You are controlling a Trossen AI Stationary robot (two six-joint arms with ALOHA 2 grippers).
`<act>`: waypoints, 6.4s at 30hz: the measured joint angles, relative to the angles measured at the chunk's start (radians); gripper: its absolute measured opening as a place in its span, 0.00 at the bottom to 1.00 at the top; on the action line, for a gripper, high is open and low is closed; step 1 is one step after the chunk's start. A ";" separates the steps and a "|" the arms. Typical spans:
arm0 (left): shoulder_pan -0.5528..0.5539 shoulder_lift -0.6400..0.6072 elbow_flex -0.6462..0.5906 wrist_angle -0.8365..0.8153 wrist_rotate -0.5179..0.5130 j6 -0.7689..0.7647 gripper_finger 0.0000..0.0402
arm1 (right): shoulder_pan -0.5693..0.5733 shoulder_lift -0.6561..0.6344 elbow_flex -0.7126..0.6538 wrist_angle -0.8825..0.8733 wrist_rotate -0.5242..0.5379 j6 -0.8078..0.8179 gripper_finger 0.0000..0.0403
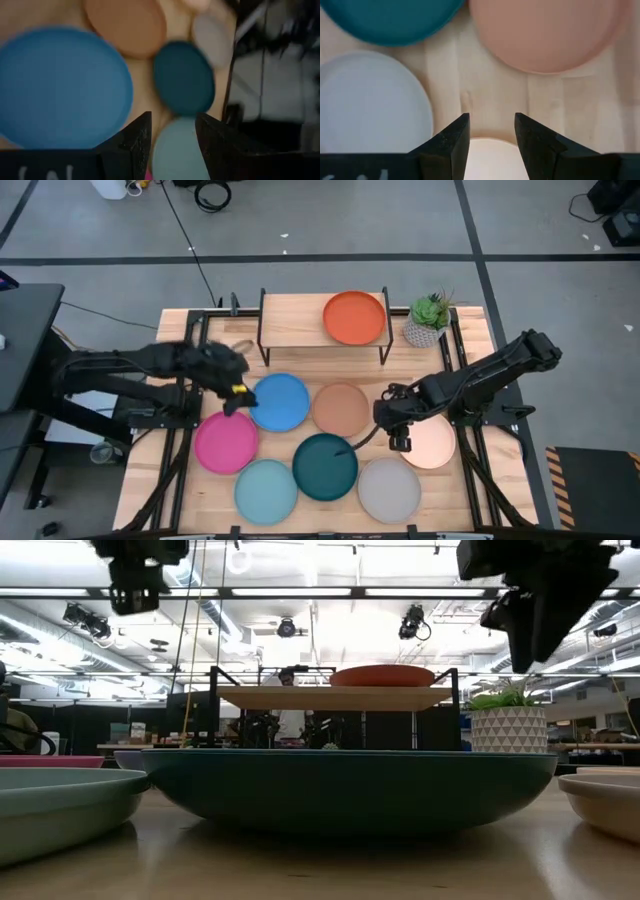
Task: Place and stack plates onto a shelf
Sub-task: Stack the blue plate on top of the orange plate on the shelf, then stack the dark green plate on top of the blue plate on the shelf
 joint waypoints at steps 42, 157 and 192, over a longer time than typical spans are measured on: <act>-0.262 0.699 0.020 0.180 -0.288 0.412 0.04 | -0.023 -0.201 0.002 0.025 0.278 0.152 0.39; -0.146 0.925 0.206 0.402 -0.060 -0.157 0.35 | -0.023 -0.448 0.002 0.153 0.651 0.284 0.38; 0.333 0.774 0.817 -0.020 -0.038 0.249 0.04 | -0.034 -0.450 0.054 0.159 0.656 0.260 0.34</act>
